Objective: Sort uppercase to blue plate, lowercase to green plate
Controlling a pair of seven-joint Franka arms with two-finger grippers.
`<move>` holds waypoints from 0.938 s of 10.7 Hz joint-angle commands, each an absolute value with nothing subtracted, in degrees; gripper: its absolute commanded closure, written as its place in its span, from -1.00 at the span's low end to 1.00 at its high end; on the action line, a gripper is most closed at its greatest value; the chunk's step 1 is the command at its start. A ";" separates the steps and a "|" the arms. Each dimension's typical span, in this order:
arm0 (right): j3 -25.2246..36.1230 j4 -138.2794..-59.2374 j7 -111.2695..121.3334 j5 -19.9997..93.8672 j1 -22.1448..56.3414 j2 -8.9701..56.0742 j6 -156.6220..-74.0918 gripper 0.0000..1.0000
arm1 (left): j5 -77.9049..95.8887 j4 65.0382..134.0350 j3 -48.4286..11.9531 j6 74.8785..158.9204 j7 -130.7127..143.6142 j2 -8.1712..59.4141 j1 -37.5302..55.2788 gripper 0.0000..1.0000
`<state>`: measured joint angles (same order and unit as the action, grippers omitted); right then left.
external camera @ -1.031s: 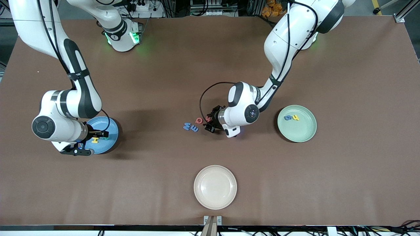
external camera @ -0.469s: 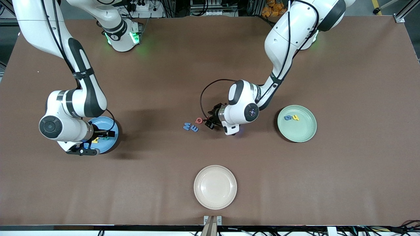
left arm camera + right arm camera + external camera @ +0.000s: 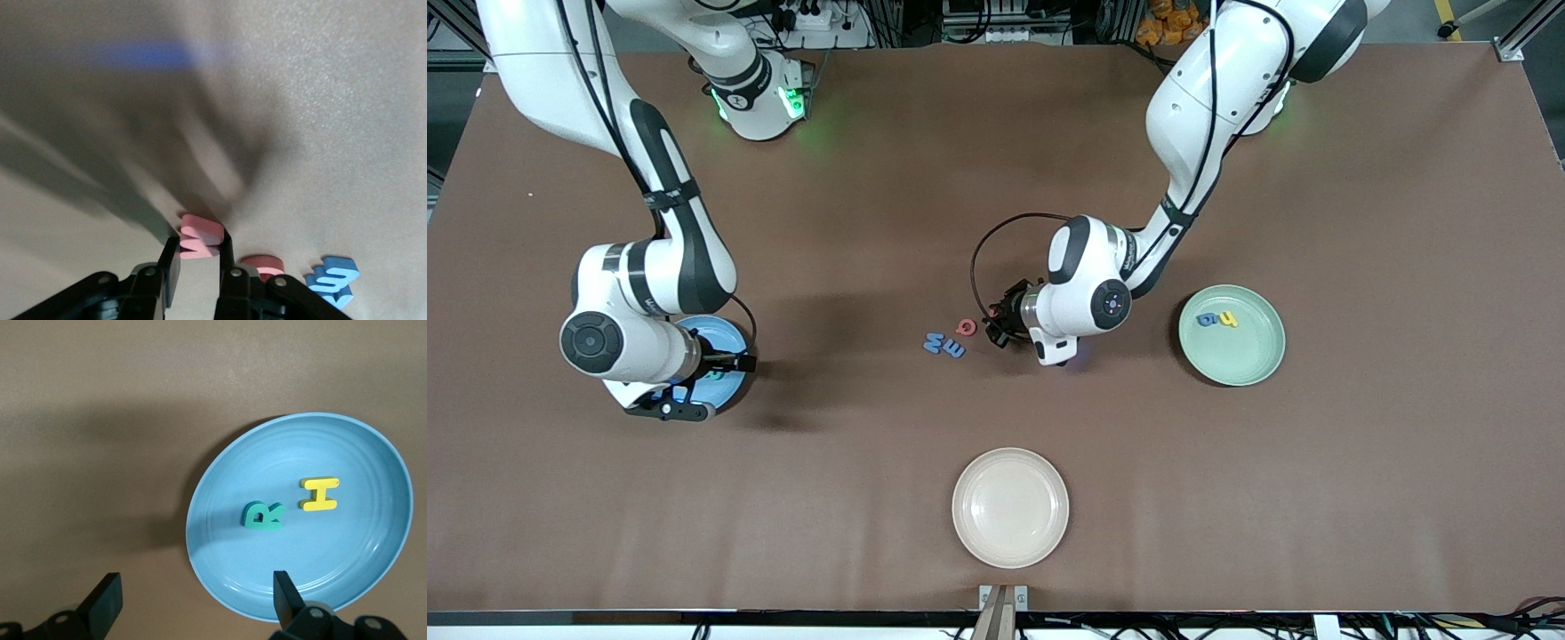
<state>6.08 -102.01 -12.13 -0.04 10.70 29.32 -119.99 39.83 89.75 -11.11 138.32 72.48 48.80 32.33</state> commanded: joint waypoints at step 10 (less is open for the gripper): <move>5.62 -102.04 -35.37 2.29 24.32 32.42 -125.40 -1.00 | 32.64 92.99 -4.58 114.38 69.52 40.44 28.84 0.85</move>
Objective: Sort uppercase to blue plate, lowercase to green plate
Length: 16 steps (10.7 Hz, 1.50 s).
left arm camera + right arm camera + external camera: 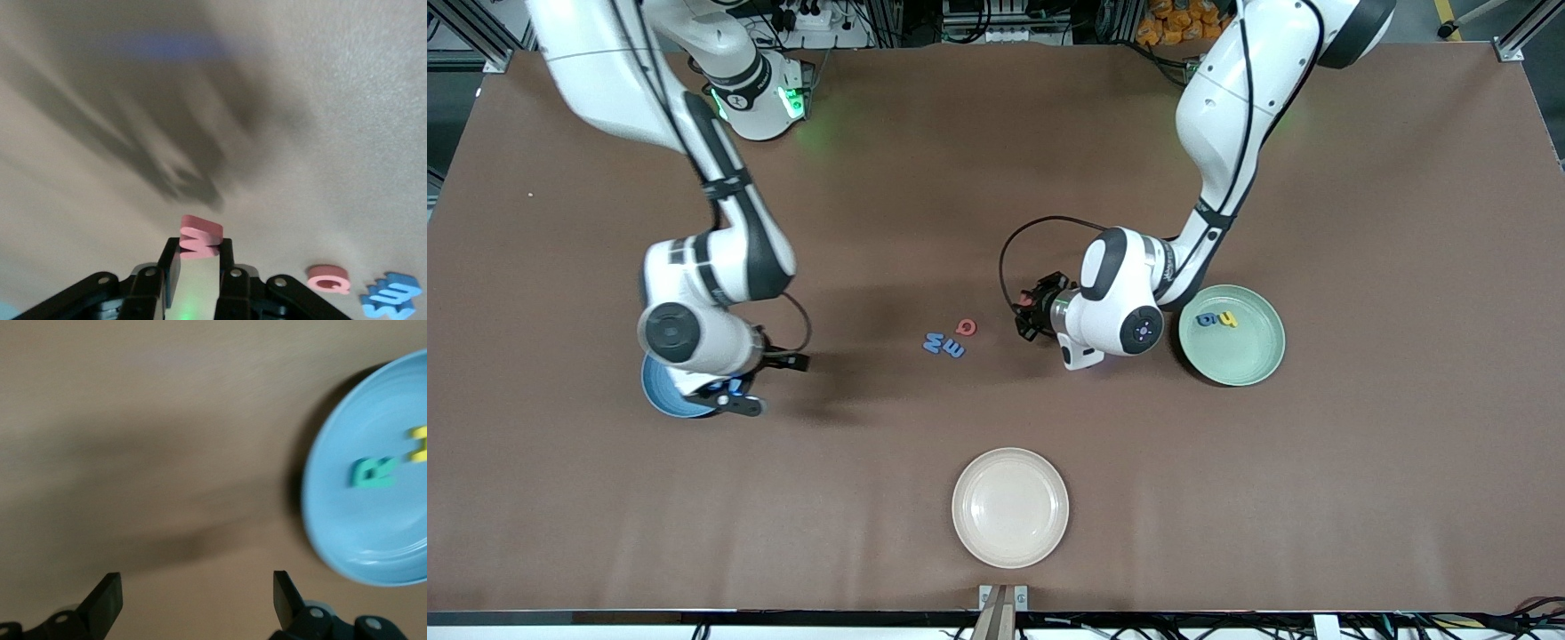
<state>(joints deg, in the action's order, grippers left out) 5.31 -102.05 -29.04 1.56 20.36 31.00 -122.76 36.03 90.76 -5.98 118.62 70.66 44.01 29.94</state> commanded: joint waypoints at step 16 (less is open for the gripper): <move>3.16 -97.03 -55.73 3.96 38.59 41.31 -137.20 -1.00 | -3.42 98.70 -3.25 104.30 42.66 34.02 10.73 0.82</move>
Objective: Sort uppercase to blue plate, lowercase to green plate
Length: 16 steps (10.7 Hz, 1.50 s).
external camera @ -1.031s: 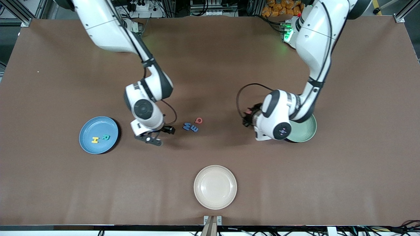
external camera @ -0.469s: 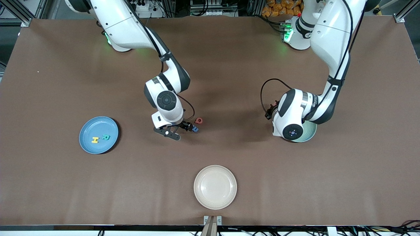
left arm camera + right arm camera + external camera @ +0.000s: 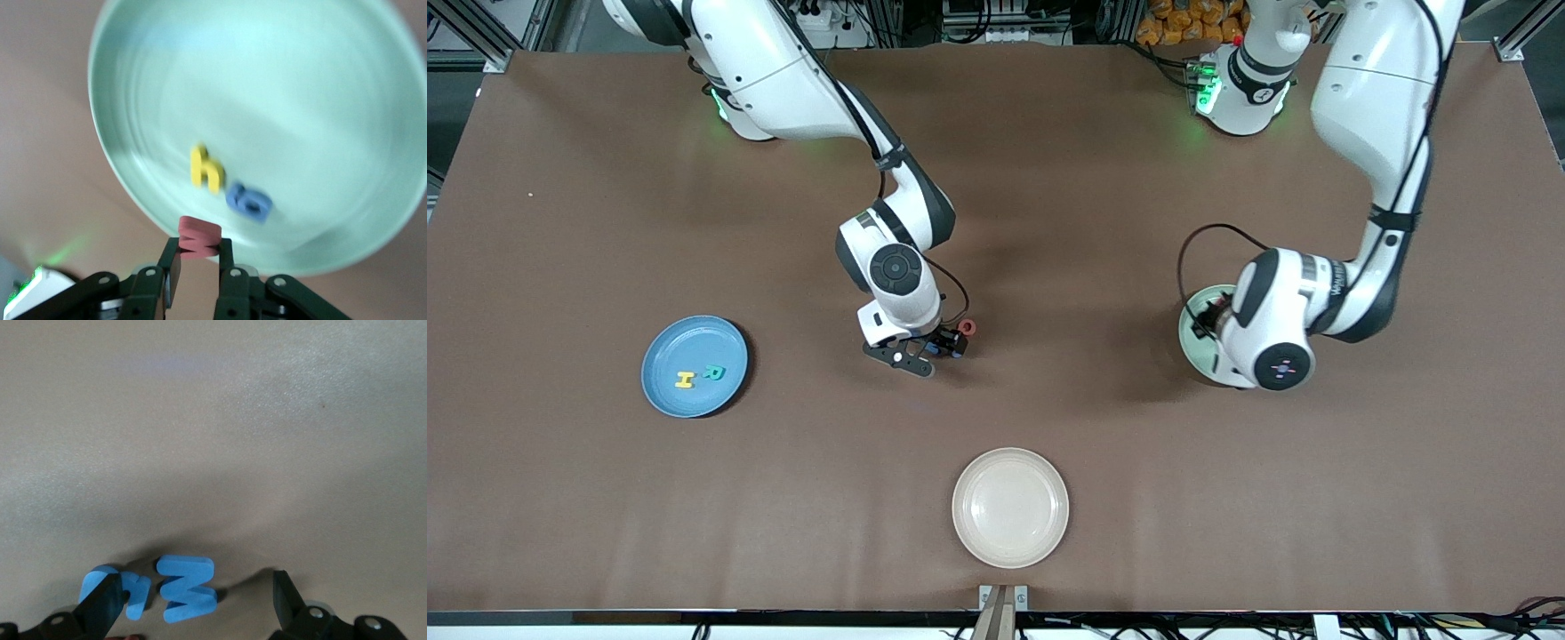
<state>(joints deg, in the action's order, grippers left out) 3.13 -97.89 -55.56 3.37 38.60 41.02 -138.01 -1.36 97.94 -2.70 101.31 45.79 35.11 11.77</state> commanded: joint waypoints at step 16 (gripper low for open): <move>3.16 -97.73 -55.55 1.68 38.50 40.61 -133.94 -1.00 | 15.36 96.94 -13.45 112.94 66.79 34.36 13.18 -1.00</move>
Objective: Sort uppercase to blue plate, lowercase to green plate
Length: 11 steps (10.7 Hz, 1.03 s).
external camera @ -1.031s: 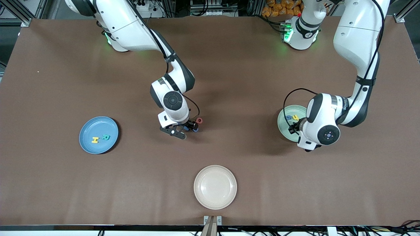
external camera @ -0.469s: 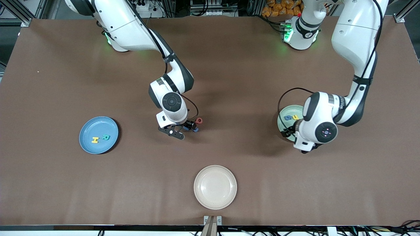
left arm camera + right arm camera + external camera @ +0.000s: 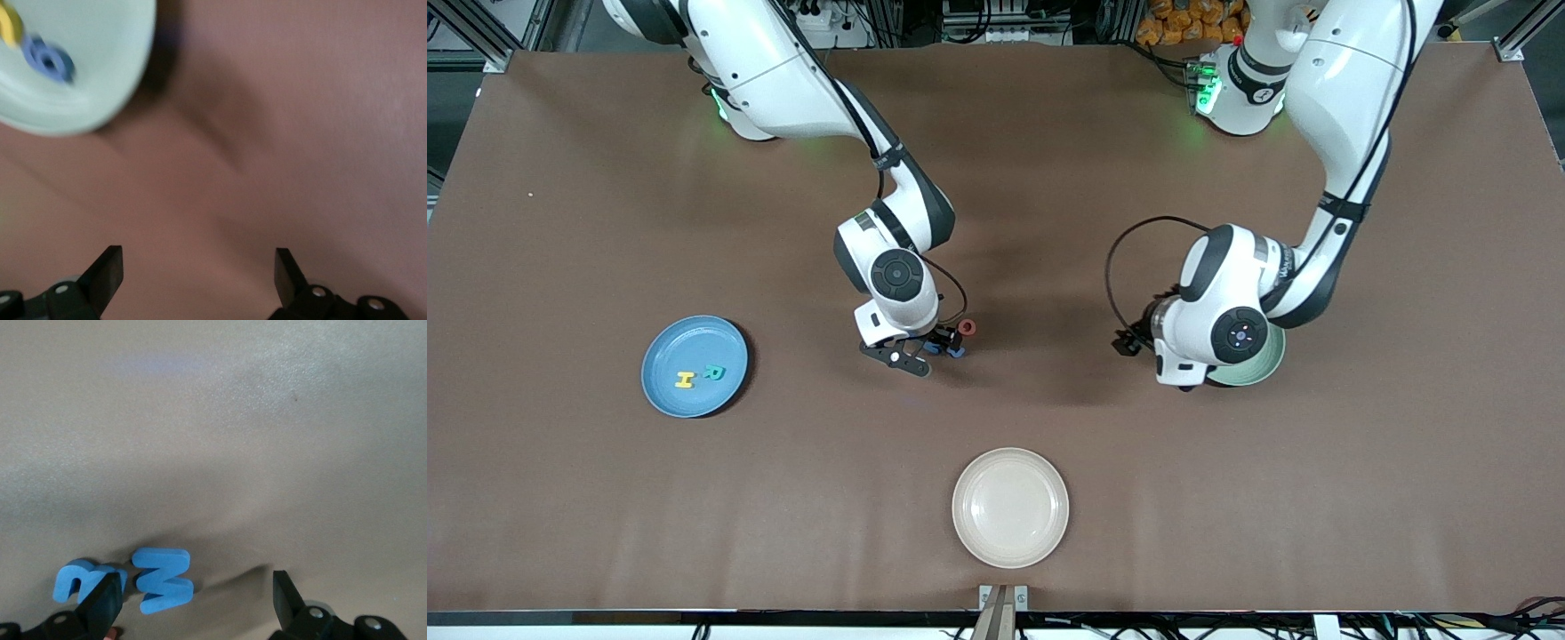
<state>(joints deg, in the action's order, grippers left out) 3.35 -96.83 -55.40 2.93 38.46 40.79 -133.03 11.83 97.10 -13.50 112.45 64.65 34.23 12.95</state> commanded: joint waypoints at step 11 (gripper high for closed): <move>3.25 -98.61 -55.46 -0.88 37.27 40.17 -133.59 -1.00 | 26.81 96.50 -13.36 116.10 76.38 35.33 13.18 -1.00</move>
<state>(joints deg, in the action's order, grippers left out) 3.46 -97.12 -55.37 0.73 38.02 40.76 -133.28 25.72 96.97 -13.32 115.23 75.38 34.91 12.86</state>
